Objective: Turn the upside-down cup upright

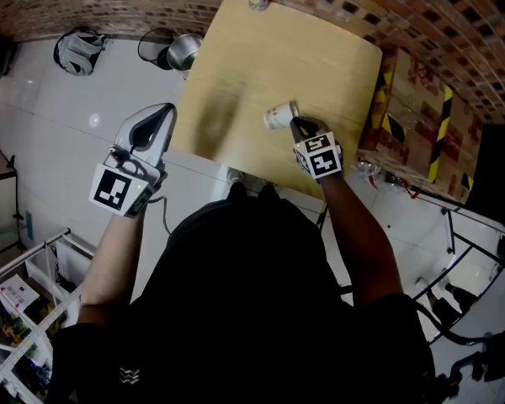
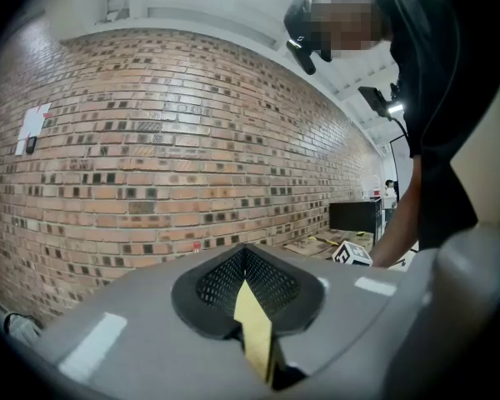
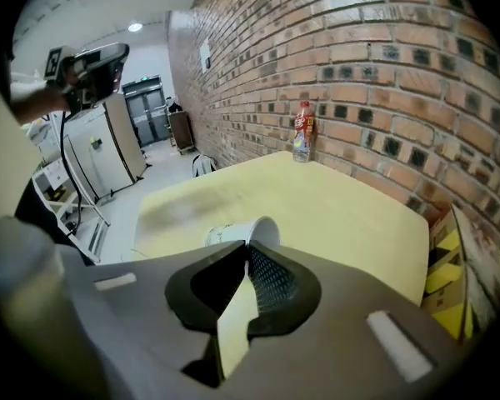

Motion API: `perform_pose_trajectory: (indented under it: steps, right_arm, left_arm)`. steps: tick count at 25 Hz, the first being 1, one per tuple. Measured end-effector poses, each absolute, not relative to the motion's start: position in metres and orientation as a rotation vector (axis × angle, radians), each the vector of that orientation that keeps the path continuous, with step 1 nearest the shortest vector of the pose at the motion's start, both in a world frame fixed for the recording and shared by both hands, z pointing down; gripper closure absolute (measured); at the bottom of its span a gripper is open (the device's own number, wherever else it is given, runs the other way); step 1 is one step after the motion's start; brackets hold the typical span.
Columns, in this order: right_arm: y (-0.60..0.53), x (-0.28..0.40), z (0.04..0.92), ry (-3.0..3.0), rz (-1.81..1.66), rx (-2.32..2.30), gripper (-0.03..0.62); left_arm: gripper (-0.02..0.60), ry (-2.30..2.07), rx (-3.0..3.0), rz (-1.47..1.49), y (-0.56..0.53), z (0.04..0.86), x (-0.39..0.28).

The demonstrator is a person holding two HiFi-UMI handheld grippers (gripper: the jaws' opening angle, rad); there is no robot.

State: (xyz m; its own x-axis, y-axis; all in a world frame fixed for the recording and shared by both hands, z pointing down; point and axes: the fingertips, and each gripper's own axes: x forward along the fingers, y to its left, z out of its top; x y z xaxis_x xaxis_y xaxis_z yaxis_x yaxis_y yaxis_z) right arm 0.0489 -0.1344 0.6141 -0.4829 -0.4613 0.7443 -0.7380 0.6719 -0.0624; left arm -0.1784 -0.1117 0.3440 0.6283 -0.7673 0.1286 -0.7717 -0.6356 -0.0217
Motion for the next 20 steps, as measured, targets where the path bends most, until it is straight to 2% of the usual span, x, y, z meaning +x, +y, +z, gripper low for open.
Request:
perform_pose_trajectory:
  steps: [10, 20]
  right_arm:
    - [-0.113, 0.071, 0.599, -1.896, 0.095, 0.893, 0.579]
    - [-0.089, 0.044, 0.610, -1.828, -0.148, 0.724, 0.579]
  left_arm:
    - [0.581, -1.239, 2.848, 0.159, -0.115, 0.347, -0.158]
    - [0.581, -1.208, 2.868, 0.142, -0.110, 0.346, -0.152]
